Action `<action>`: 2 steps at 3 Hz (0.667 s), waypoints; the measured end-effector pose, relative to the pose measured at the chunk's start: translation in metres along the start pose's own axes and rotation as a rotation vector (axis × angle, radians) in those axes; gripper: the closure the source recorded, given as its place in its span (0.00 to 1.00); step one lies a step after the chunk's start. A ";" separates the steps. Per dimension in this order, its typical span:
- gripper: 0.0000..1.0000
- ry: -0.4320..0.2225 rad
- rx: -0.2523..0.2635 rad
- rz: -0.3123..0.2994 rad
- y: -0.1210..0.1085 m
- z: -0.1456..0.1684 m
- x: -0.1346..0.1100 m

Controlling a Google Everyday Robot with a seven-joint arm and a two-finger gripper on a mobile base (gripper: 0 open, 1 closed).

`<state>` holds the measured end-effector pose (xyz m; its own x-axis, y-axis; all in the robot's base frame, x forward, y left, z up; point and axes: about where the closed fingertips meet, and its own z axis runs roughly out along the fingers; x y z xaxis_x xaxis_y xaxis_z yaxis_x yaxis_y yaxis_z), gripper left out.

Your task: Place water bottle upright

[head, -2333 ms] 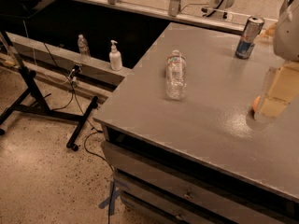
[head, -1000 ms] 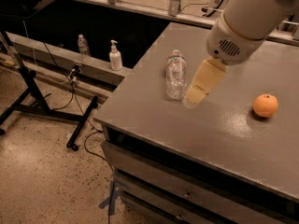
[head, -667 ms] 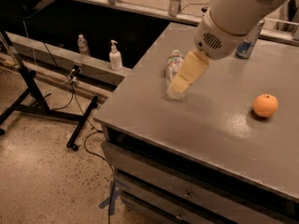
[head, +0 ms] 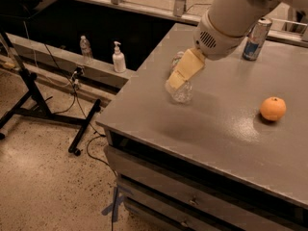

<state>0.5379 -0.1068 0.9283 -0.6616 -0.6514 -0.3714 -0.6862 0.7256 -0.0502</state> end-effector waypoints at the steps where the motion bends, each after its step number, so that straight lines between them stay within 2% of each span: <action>1: 0.00 -0.002 0.015 0.070 -0.003 0.004 -0.007; 2: 0.00 -0.018 0.026 0.205 -0.012 0.024 -0.036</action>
Offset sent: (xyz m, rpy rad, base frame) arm 0.0838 0.0426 -0.0206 0.1323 0.0476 -0.4068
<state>0.5778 -0.0868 0.9201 -0.7810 -0.4854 -0.3929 -0.5295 0.8483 0.0044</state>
